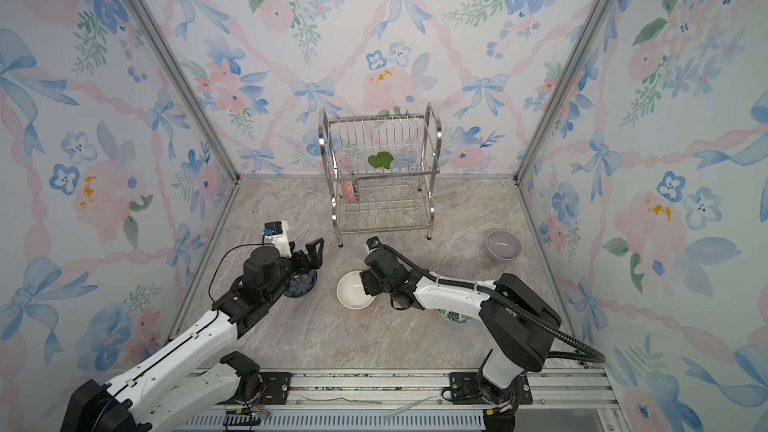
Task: Load the bowls into the dish rack
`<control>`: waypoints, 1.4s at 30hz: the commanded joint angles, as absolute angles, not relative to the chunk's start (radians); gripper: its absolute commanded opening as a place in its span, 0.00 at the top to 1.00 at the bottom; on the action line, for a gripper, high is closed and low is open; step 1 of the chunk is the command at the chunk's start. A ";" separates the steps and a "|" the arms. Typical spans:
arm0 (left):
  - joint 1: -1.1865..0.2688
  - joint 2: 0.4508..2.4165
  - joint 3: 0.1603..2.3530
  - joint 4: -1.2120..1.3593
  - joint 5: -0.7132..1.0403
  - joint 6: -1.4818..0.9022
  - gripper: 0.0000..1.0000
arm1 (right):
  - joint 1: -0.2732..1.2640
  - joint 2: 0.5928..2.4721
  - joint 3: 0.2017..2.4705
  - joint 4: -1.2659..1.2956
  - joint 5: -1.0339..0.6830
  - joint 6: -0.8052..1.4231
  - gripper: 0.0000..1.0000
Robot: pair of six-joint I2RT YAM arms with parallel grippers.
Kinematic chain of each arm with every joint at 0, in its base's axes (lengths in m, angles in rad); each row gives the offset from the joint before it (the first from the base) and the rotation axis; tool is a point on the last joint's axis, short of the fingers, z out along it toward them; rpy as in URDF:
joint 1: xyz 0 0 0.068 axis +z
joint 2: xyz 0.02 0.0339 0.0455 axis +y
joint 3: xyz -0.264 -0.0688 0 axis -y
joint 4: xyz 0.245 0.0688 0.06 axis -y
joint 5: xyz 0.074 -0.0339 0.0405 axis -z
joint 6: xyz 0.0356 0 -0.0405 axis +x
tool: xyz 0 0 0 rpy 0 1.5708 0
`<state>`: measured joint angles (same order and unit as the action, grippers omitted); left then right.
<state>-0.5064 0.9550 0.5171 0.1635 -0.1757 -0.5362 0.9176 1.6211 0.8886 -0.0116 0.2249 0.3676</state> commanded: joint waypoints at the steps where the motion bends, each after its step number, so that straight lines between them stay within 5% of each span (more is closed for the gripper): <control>1: -0.545 1.018 0.557 0.195 -0.131 -0.531 0.02 | 0.935 1.636 0.922 -0.107 0.201 0.379 0.31; 8: -0.605 1.119 0.574 0.206 -0.138 -0.527 0.02 | 0.945 1.649 0.934 -0.133 0.195 0.376 0.44; 16: -0.624 1.168 0.576 0.222 -0.130 -0.519 0.02 | 0.949 1.695 0.940 -0.141 0.170 0.376 0.48; 34: -0.643 1.192 0.590 0.232 -0.140 -0.498 0.02 | 0.930 1.660 0.920 -0.176 0.232 0.376 0.87; 42: -0.655 1.212 0.612 0.236 -0.139 -0.487 0.02 | 0.808 1.567 0.867 -0.208 0.243 0.352 0.90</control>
<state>-0.6479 1.1999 0.5812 0.2161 -0.1402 -0.5159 0.8562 1.6138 0.8890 -0.1326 0.2409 0.3874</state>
